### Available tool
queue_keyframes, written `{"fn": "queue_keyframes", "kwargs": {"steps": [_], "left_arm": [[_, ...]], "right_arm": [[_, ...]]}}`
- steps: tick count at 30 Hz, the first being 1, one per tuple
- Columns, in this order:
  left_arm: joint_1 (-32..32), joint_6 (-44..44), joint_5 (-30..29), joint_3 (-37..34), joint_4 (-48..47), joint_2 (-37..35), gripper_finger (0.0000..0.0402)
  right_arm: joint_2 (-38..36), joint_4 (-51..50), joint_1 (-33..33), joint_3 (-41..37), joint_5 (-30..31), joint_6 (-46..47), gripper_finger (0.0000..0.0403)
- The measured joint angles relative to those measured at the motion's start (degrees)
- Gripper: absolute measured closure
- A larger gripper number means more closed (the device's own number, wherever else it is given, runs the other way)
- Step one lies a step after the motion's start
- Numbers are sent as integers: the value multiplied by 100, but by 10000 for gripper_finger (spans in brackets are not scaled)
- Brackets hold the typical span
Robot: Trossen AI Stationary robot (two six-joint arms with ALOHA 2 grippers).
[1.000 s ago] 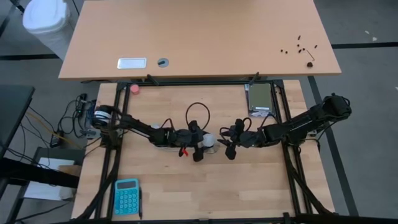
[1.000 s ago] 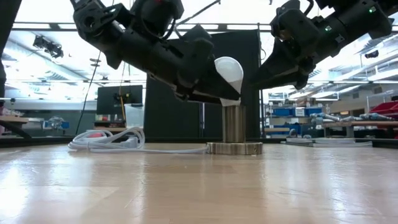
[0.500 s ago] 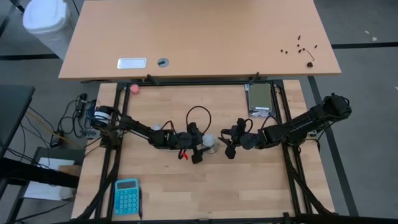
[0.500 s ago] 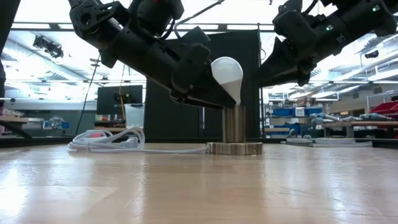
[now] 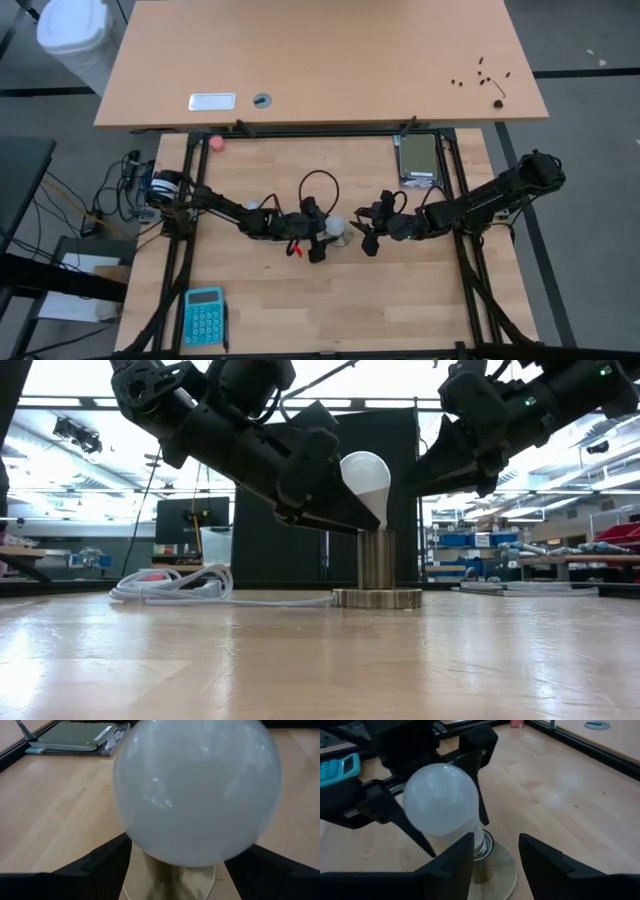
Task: Screw lightbulb
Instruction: Insert the lightbulb into the lamp holder
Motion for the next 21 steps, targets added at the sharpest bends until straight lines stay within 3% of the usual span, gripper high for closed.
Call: {"fn": "queue_keyframes", "kwargs": {"steps": [21], "left_arm": [[-20, -70, -131, 0, 43, 7, 92]], "right_arm": [[2, 2, 7, 0, 10, -14, 235]]}}
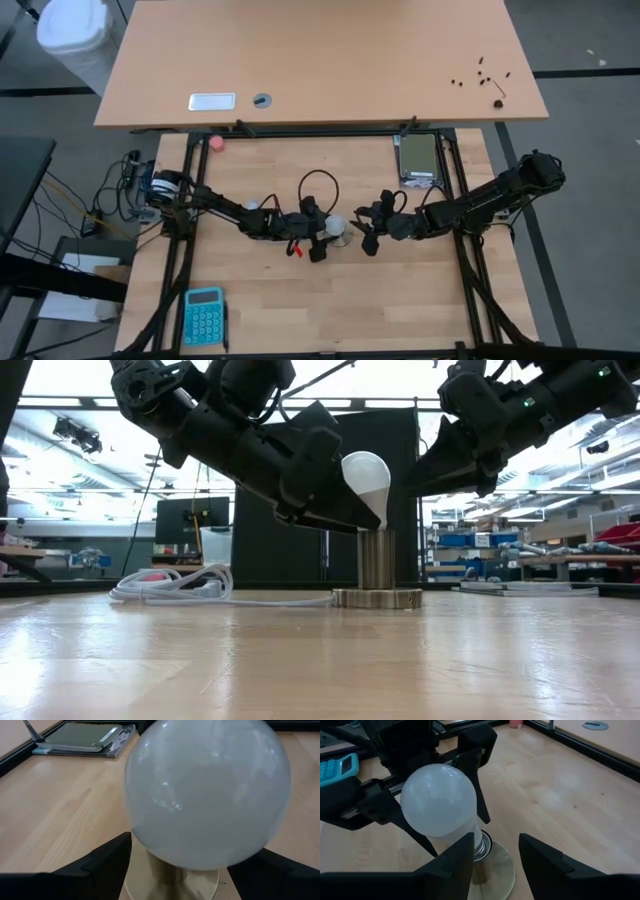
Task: Screw lightbulb
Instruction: Insert the lightbulb into the lamp holder
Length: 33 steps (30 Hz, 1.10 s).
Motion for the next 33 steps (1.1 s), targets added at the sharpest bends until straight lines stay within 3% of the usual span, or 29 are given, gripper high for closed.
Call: {"fn": "queue_keyframes", "kwargs": {"steps": [33], "left_arm": [[-58, -83, -2, 0, -63, 0, 92]], "right_arm": [[2, 0, 52, -2, 11, 48, 235]]}}
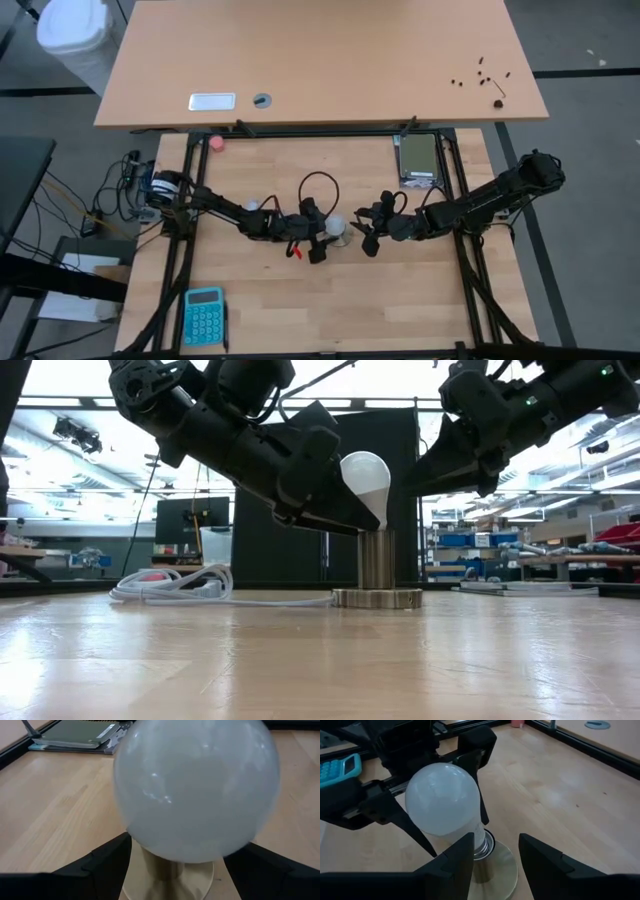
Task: Screw lightbulb
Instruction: Insert the lightbulb into the lamp holder
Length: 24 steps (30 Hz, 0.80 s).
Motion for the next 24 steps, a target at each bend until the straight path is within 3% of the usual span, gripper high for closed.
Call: {"fn": "queue_keyframes", "kwargs": {"steps": [24], "left_arm": [[-27, -39, 120, -2, -370, 4, 92]], "right_arm": [[-236, -62, 0, -7, 0, -35, 235]]}}
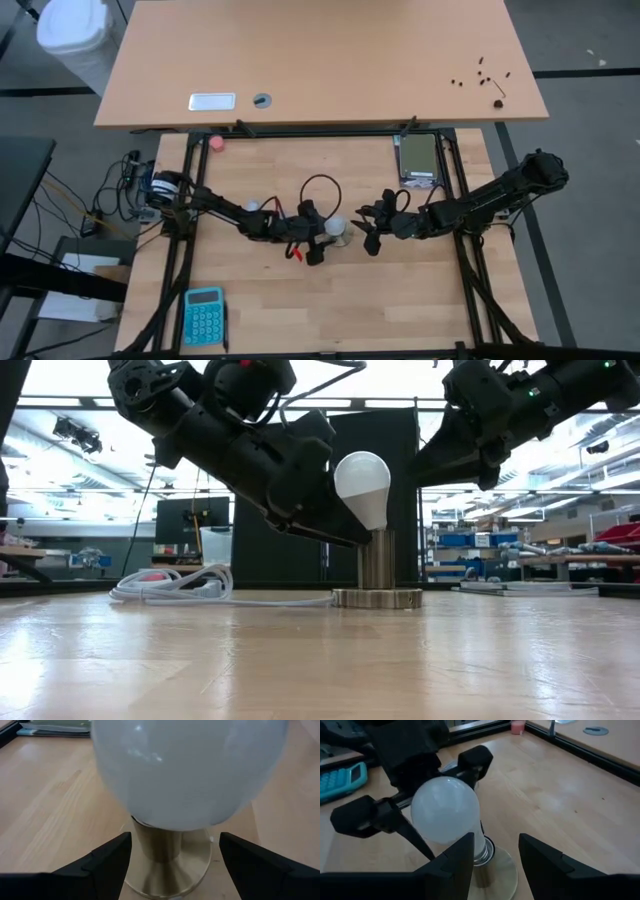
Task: Screw lightbulb
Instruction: Insert the lightbulb into the lamp holder
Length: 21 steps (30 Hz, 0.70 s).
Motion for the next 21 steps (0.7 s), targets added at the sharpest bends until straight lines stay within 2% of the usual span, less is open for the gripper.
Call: {"fn": "queue_keyframes", "kwargs": {"steps": [7, 21], "left_arm": [[51, 69, 28, -1, 148, 202, 92], [76, 360, -386, 0, 1762, 1043, 92]], "right_arm": [[0, 17, 0, 0, 0, -134, 235], [0, 25, 22, 2, -2, -89, 235]]}}
